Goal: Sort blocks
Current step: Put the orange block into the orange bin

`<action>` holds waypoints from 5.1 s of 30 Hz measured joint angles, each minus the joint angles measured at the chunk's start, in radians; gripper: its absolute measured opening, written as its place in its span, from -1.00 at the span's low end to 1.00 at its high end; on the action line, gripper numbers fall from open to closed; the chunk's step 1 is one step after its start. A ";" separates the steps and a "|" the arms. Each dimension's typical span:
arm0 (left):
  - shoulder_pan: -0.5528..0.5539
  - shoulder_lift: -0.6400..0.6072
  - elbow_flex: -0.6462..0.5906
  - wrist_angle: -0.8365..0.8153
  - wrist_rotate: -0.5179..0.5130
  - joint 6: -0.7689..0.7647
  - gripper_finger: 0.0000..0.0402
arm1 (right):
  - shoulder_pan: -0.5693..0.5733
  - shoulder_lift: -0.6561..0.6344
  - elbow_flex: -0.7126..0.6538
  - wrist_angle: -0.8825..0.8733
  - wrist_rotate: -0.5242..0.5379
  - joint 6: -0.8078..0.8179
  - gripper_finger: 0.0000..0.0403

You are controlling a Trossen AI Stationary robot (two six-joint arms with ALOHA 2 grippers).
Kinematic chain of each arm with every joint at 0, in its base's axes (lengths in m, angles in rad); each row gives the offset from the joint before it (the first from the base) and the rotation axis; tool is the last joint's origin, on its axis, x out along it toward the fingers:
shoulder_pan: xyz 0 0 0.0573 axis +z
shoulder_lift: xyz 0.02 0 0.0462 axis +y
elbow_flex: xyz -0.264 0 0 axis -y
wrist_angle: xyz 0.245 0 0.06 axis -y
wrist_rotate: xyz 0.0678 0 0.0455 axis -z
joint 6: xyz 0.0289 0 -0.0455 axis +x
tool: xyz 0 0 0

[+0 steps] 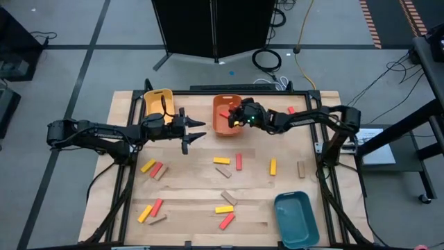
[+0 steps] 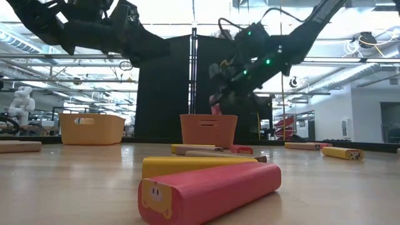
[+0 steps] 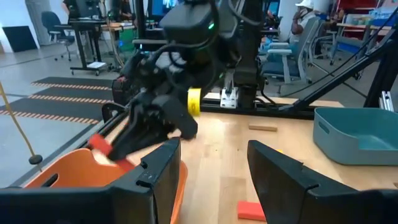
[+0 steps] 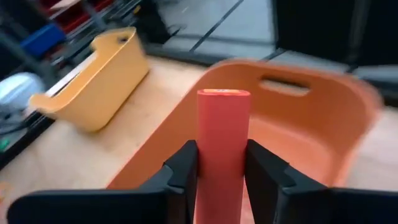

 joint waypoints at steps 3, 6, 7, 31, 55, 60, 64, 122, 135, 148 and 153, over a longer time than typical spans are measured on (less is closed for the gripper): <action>0.000 0.000 0.000 0.001 0.000 0.000 -0.08 | -0.026 0.026 0.000 0.008 -0.083 0.000 -0.50; 0.000 0.000 0.000 0.001 0.000 0.001 -0.08 | -0.042 0.032 0.000 -0.009 -0.097 0.005 -0.36; 0.000 0.000 0.000 0.001 0.000 0.001 -0.08 | -0.045 0.032 0.000 -0.010 -0.097 0.005 -0.30; 0.000 0.000 0.000 -0.090 0.000 0.001 -0.08 | -0.092 -0.429 0.000 -0.674 -0.352 0.029 0.07; -0.074 0.000 0.000 -0.119 0.000 -0.004 -0.08 | 0.528 -0.265 0.002 -0.693 0.120 0.565 0.07; -0.091 0.000 0.000 -0.087 0.000 0.003 -0.08 | 0.543 -0.112 0.061 -0.683 0.130 0.607 0.07; -0.097 0.000 0.000 -0.081 0.000 0.019 -0.08 | 0.549 -0.017 0.165 -0.747 0.146 0.565 0.07; -0.098 0.000 0.000 -0.080 0.000 0.021 -0.08 | 0.519 0.085 0.496 -1.430 0.479 0.652 -0.55; -0.099 0.000 0.010 -0.076 0.000 0.020 -0.08 | 0.160 -0.013 0.497 -0.849 0.272 -0.051 -0.57; -0.095 0.000 0.011 -0.184 -0.001 0.030 -0.08 | -0.035 0.129 0.496 -0.737 -0.074 -0.097 -0.57; -0.095 0.000 0.011 -0.254 -0.046 0.045 -0.08 | -0.040 0.134 0.496 -0.733 -0.071 -0.115 -0.50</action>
